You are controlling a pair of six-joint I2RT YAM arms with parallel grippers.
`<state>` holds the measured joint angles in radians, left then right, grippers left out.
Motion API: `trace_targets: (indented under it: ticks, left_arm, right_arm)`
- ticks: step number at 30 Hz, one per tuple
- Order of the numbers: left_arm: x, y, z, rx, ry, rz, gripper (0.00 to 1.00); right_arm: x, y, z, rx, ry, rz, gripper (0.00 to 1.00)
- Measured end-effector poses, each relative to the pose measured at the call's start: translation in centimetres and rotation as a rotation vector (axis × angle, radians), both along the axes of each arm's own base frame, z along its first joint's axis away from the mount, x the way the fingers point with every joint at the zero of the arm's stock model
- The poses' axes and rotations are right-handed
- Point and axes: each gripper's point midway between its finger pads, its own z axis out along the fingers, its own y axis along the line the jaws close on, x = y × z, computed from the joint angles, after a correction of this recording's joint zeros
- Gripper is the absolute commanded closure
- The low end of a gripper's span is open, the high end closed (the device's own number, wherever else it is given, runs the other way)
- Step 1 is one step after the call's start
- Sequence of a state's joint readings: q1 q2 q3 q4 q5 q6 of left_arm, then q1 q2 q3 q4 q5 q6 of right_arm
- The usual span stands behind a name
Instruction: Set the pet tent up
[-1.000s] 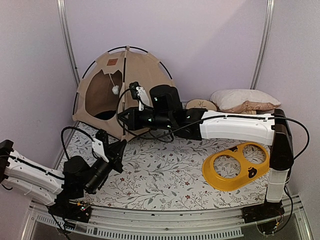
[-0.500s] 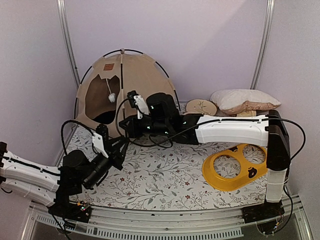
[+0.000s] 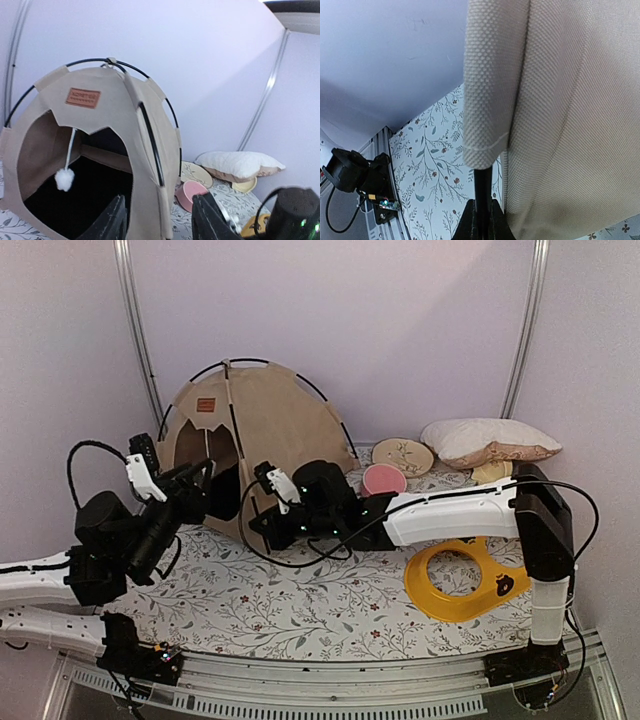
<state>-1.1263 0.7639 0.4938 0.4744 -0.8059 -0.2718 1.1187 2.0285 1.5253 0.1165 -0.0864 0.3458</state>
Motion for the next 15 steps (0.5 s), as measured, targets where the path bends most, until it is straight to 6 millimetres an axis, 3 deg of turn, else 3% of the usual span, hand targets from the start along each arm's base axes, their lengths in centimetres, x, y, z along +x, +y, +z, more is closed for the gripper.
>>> trace_targets:
  ticks: [8,11,15]
  left_arm:
    - [4.8,7.9,4.7,0.044,0.111,0.317,0.43]
    - [7.5,11.3,6.6,0.080,0.128,0.420,0.39]
    - [11.7,14.6,7.7,0.142,0.169,0.447,0.36]
  right_arm:
    - [-2.2,-1.3,-4.7,-0.057,-0.082,0.177,1.00]
    - [-2.1,-1.8,-4.8,-0.035,-0.077,0.257,1.00]
    - [-1.4,-2.7,-4.5,-0.007,-0.068,0.324,1.00]
